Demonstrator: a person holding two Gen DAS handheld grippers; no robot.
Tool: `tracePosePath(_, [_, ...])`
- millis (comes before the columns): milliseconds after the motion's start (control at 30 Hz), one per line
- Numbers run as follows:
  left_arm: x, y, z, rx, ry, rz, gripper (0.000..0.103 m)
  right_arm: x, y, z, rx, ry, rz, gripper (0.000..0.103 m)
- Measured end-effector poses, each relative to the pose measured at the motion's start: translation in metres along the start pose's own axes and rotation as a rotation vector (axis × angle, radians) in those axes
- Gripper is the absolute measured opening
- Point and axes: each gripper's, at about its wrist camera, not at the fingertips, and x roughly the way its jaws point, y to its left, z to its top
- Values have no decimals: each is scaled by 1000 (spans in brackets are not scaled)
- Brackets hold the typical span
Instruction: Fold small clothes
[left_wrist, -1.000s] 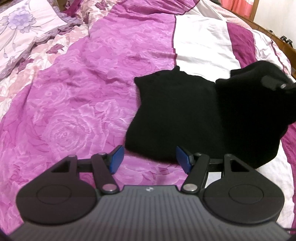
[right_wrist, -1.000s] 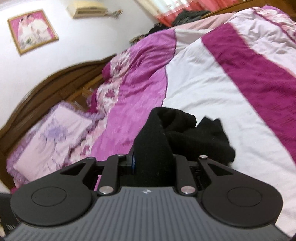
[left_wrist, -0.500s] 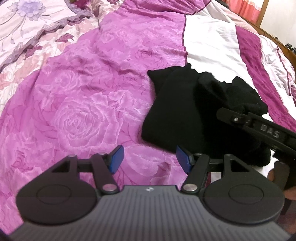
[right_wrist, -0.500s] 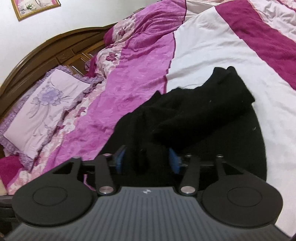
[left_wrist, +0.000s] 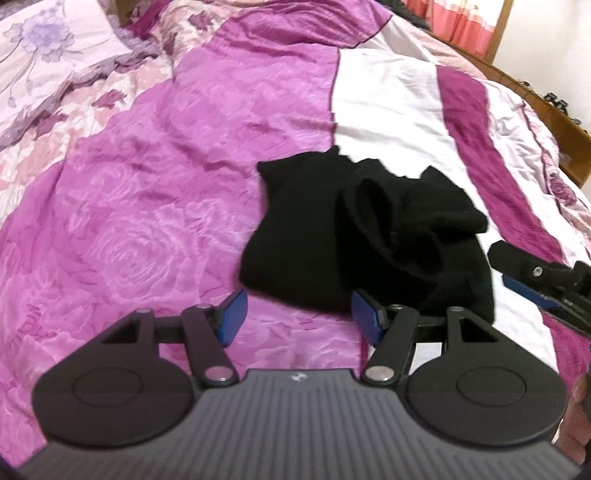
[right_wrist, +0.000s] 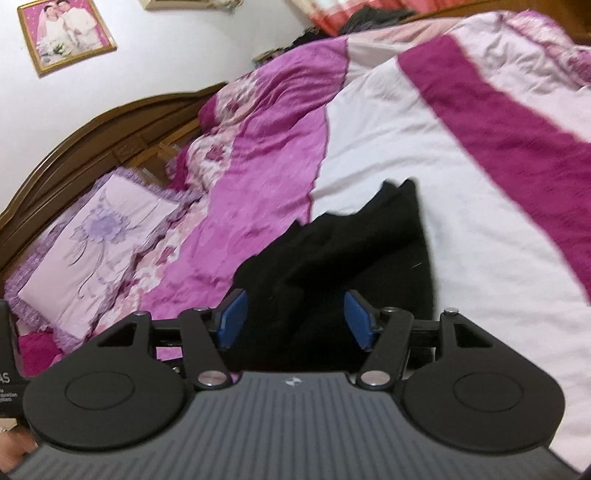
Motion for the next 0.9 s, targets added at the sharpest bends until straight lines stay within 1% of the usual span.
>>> tracePosePath(200, [-5, -30, 4, 99, -30, -17, 64, -19, -29, 7, 68, -22, -63, 68])
tracePosePath(433, [12, -68, 16, 230, -50, -37, 64, -30, -61, 8, 144, -33, -107, 68])
tracePosePath(567, [25, -83, 24, 248, -50, -70, 64, -34, -79, 9, 203, -51, -99, 68])
tracePosePath(700, [38, -93, 30, 257, -63, -76, 64, -33, -92, 7, 237, -70, -88, 68])
tracePosePath(900, [54, -109, 34, 328, -97, -100, 64, -18, -100, 7, 259, -61, -95, 69])
